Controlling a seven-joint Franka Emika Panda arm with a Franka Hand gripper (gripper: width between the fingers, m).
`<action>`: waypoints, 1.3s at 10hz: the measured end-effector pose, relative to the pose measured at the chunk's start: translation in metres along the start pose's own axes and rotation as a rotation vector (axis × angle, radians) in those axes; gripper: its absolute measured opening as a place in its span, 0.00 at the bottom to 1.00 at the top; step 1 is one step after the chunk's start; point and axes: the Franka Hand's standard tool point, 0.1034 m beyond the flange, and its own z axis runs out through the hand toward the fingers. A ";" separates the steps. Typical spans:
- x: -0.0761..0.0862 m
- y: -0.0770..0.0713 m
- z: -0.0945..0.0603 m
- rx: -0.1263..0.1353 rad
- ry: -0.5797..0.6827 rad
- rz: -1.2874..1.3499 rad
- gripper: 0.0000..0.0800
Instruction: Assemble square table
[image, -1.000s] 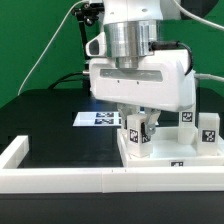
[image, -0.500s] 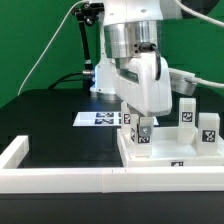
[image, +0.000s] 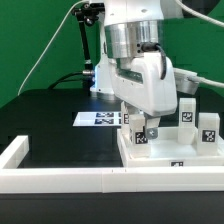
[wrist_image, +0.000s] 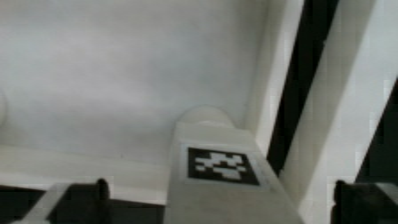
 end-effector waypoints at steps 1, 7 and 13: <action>0.000 0.000 0.000 0.001 0.000 -0.124 0.81; 0.002 0.002 -0.001 -0.026 -0.015 -0.802 0.81; 0.007 0.002 -0.002 -0.033 0.014 -1.195 0.80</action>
Offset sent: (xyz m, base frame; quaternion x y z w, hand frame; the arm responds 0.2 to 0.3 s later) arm -0.0029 0.0094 -0.0004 0.0003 -0.0296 -0.2210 0.9748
